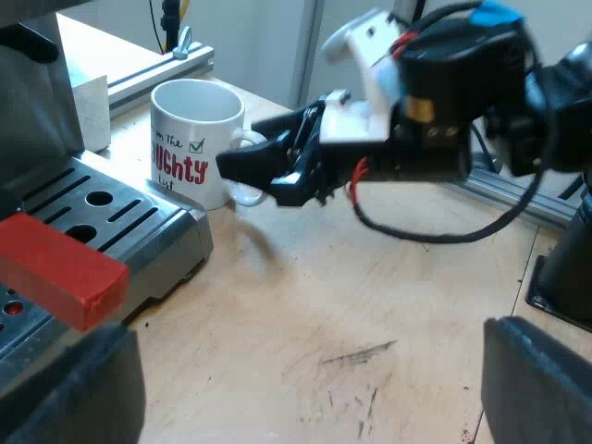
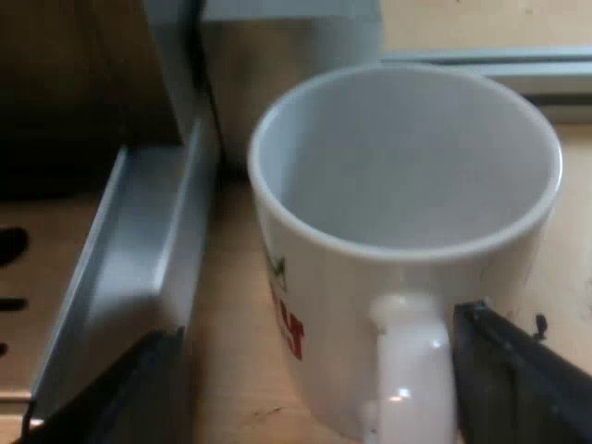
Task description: Remove mug from coffee machine
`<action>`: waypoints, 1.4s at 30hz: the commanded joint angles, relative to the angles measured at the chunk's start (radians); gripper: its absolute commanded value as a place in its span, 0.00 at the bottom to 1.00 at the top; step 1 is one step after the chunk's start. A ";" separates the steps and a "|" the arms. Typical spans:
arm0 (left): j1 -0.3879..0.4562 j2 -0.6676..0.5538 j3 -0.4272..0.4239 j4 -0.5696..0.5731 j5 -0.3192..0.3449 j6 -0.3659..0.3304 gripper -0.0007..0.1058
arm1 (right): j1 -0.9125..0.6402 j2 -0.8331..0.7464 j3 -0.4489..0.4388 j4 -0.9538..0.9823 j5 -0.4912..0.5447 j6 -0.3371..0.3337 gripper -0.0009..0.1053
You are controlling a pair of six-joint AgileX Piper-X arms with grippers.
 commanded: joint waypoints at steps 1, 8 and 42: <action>-0.004 0.002 -0.001 -0.002 -0.012 -0.011 0.72 | 0.007 -0.151 -0.006 0.222 0.000 0.002 0.59; -0.004 0.002 -0.001 0.010 -0.063 -0.011 0.72 | 0.007 -0.425 -0.016 0.543 0.000 0.002 0.59; 0.235 0.198 -0.353 0.108 -0.193 -0.123 0.72 | 0.004 -0.591 -0.803 1.574 -0.124 -0.001 0.59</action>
